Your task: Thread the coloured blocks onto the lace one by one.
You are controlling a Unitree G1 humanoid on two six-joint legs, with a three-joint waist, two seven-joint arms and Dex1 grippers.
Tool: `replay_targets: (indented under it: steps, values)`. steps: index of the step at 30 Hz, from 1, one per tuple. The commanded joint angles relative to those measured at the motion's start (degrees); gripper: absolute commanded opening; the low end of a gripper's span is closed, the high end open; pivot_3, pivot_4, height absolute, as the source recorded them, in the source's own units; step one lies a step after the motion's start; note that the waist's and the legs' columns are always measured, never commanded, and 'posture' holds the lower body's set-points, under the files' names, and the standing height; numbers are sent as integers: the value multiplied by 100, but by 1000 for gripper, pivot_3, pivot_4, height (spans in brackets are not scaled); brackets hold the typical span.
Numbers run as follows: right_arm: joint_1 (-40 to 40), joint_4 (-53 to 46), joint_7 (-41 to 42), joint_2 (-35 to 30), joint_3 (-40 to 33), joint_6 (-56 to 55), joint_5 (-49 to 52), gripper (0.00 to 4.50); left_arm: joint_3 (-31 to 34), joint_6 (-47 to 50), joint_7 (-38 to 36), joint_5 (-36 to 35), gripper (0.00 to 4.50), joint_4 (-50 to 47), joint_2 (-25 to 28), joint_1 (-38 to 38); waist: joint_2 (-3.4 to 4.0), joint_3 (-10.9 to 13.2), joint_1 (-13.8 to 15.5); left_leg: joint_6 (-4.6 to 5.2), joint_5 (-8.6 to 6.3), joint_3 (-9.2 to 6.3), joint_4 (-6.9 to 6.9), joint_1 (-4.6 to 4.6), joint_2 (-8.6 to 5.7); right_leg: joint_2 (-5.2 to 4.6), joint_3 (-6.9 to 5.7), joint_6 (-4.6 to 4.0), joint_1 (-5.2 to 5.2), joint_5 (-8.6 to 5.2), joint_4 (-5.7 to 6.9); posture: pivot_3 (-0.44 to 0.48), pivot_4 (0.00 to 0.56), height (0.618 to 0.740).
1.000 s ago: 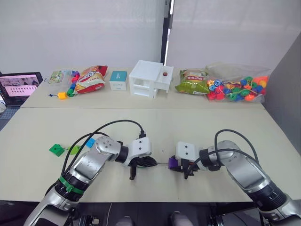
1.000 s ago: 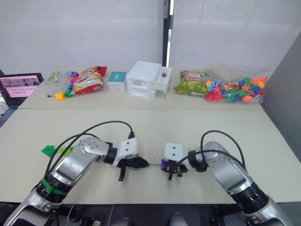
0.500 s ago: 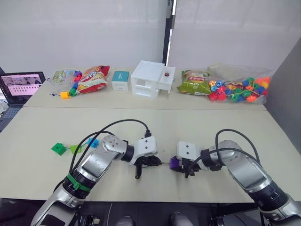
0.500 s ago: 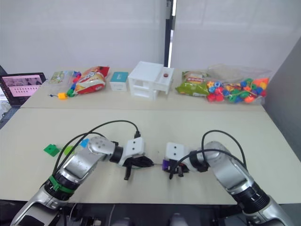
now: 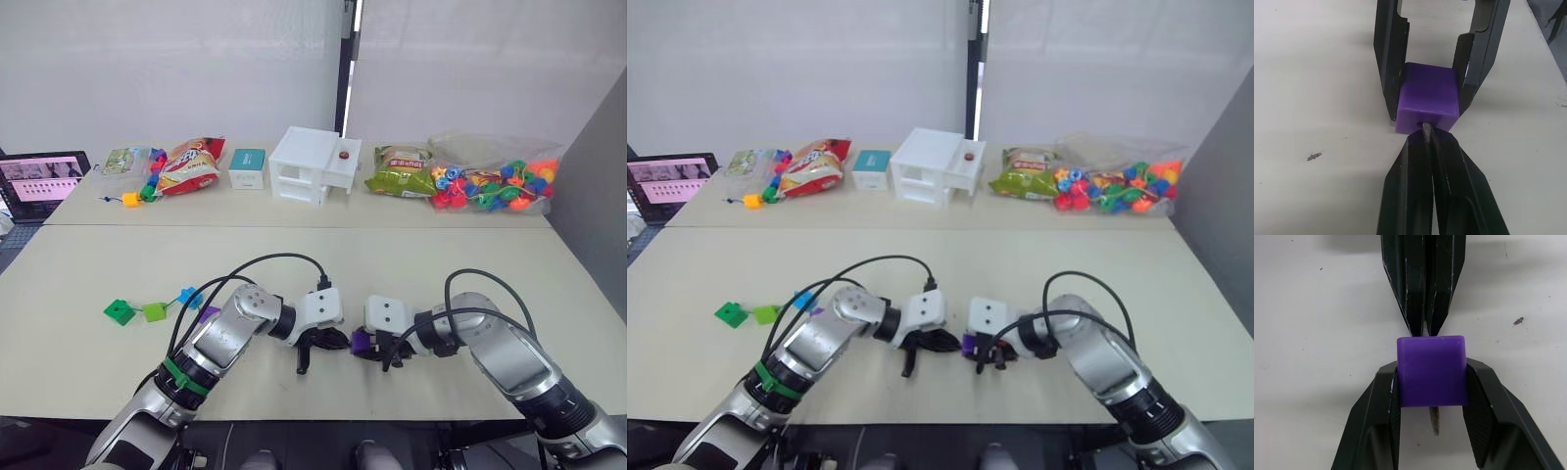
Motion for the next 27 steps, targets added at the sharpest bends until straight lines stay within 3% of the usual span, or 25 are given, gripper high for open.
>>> replay_targets:
  steps: [1,5,14,24,25,27]
  values:
    - [13,-16,-125,142,207,38,-18,1184,51,-176,-189,-388,1310,-334,-232,-161,0,0,0,0,0,0,0,1,0,0,0,0,0,0,0,0,150,740]
    - [62,-26,-148,98,183,33,-30,1184,176,-354,-350,-286,2522,-457,203,-23,-2,0,-34,0,0,-1,0,1,2,1,0,0,1,0,0,0,150,740]
    - [165,-139,-231,-1,122,78,34,1184,453,-956,-343,-158,2522,-299,1073,525,-1,0,-120,0,0,-1,-5,-1,4,2,0,-1,-14,0,10,0,150,740]
    - [139,-172,-273,-8,128,117,81,1184,457,-1300,-46,-123,2522,1,875,685,-1,0,-119,0,0,-1,-5,-4,3,2,0,-1,-18,0,10,0,150,740]
    - [144,-176,-277,-9,126,121,85,1184,464,-1286,-68,-178,1984,4,833,688,-1,0,-120,0,0,0,-5,-4,4,2,1,-1,-18,0,10,0,150,740]
    - [158,-196,-277,-21,125,131,86,1184,462,-1289,-78,-197,1431,11,802,692,-1,0,-119,0,0,0,-4,-5,3,2,0,-1,-17,0,10,0,150,740]
